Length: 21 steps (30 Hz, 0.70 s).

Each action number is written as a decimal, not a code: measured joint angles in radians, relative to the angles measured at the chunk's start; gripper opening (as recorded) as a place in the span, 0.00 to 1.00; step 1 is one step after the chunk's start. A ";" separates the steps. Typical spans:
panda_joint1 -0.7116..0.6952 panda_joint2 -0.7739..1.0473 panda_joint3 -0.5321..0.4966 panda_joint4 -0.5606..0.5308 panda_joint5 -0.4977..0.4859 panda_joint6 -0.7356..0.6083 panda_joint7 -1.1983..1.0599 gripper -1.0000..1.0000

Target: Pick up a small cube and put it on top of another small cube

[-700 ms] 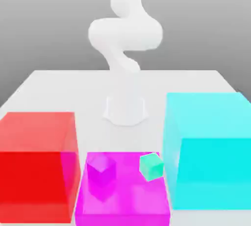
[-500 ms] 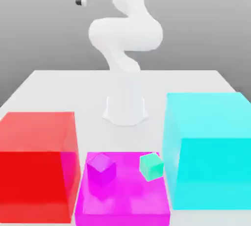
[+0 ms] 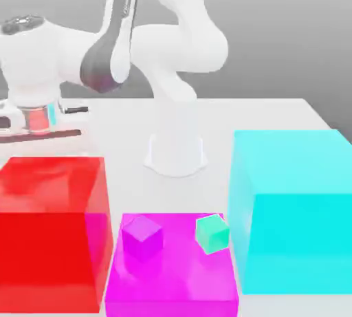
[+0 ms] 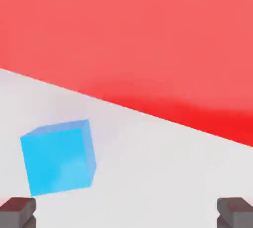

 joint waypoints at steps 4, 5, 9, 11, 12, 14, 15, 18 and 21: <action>0.044 0.051 -0.007 -0.087 0.099 0.163 -0.121 0.50; 0.060 0.072 -0.004 -0.094 0.138 0.193 -0.153 0.50; -0.049 0.213 0.195 -0.076 0.463 0.306 -0.387 0.50; -0.182 0.284 0.354 -0.059 0.571 0.362 -0.468 0.50; -0.247 0.319 0.425 -0.051 0.599 0.392 -0.490 0.50; -0.296 0.346 0.475 -0.046 0.610 0.416 -0.501 0.00; -0.296 0.346 0.475 -0.046 0.610 0.415 -0.501 0.00; -0.296 0.346 0.475 -0.046 0.610 0.413 -0.500 0.00; -0.275 0.325 0.450 -0.051 0.591 0.396 -0.484 0.00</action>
